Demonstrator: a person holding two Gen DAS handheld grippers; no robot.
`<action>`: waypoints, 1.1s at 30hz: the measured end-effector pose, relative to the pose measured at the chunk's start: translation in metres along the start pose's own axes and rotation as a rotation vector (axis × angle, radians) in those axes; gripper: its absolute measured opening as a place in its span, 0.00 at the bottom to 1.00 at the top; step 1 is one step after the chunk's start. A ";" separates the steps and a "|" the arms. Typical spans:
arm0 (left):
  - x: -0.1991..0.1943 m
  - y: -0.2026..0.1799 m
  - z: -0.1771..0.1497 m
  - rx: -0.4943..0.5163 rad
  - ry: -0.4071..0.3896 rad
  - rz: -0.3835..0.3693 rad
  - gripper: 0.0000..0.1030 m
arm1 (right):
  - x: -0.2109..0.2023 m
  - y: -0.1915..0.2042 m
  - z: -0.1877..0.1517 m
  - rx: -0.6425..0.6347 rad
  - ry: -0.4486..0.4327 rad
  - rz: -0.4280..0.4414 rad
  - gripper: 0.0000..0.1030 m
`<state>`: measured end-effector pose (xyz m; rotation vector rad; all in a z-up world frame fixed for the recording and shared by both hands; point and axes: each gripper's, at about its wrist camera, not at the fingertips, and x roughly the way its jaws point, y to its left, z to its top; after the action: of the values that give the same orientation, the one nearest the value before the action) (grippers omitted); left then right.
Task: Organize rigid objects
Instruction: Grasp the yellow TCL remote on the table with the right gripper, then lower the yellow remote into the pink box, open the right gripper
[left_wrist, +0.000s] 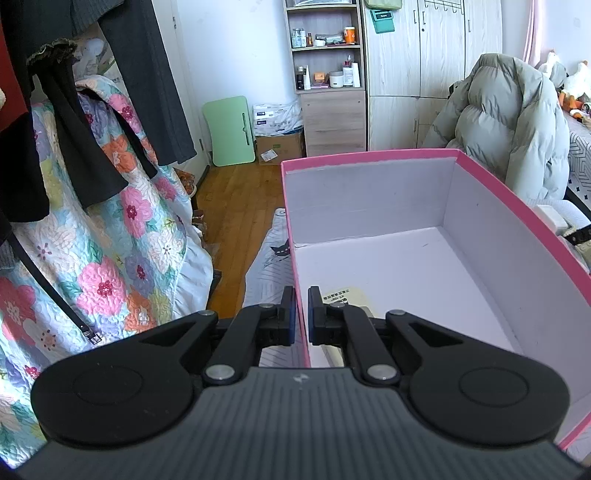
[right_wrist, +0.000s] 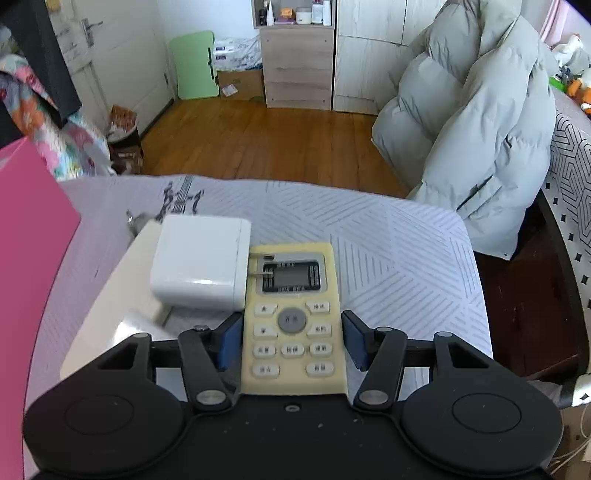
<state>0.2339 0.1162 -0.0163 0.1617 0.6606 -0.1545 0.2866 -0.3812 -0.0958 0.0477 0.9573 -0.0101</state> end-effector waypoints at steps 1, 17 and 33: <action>0.000 0.000 0.000 0.005 0.001 0.004 0.05 | 0.000 0.001 -0.002 -0.004 -0.021 -0.017 0.59; -0.002 -0.002 -0.002 0.010 -0.001 0.003 0.04 | -0.079 0.005 -0.028 0.131 -0.202 -0.076 0.59; -0.003 -0.004 0.000 0.019 0.002 0.017 0.04 | -0.133 0.197 0.033 -0.208 -0.028 0.533 0.59</action>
<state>0.2308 0.1121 -0.0144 0.1855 0.6593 -0.1445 0.2429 -0.1876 0.0393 0.1092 0.8899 0.5778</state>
